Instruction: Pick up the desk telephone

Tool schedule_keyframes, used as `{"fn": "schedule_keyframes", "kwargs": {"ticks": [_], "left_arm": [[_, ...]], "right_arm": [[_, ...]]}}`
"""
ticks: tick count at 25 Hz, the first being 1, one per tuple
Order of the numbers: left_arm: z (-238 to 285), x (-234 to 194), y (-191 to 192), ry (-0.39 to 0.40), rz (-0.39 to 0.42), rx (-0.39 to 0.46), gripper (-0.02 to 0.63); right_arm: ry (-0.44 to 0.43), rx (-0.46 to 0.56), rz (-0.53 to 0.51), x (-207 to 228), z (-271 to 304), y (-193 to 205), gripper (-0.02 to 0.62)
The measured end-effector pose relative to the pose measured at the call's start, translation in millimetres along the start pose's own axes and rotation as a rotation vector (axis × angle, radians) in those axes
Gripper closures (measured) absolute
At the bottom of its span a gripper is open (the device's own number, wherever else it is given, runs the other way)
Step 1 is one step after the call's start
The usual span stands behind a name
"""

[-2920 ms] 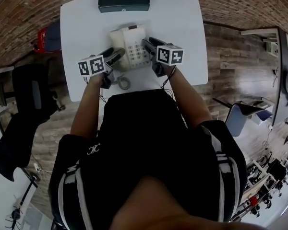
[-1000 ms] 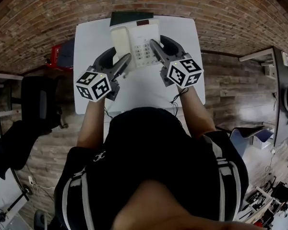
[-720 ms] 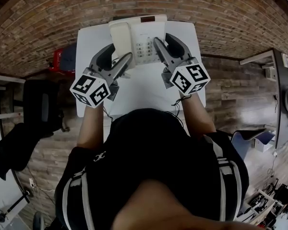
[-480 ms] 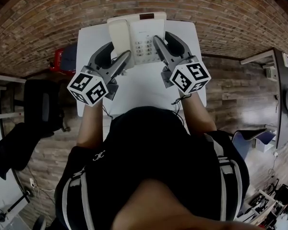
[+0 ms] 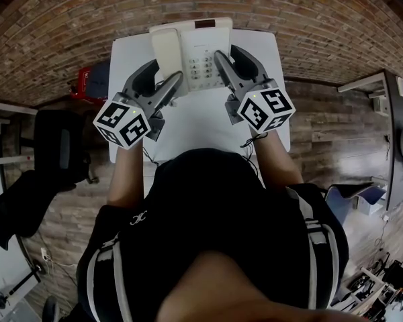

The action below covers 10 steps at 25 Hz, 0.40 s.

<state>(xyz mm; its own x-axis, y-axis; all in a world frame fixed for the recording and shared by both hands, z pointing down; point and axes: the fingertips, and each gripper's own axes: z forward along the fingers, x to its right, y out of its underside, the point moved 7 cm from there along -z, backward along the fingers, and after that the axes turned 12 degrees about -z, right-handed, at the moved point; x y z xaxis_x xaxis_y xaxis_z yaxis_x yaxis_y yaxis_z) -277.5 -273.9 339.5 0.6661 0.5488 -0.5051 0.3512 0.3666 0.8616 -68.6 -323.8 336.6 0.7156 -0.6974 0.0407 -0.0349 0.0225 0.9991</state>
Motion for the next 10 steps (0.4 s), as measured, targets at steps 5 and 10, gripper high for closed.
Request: {"fn": "schedule_keyframes", "kwargs": {"ticks": [5, 10], "left_arm": [[-1.3, 1.9, 3.6, -0.006, 0.014, -0.014, 0.327], [-2.9, 2.9, 8.3, -0.014, 0.004, -0.022, 0.327]], "right_arm": [[0.003, -0.005, 0.012, -1.4, -3.8, 4.8, 0.466], [0.000, -0.011, 0.014, -2.5, -6.1, 8.0, 0.466]]}}
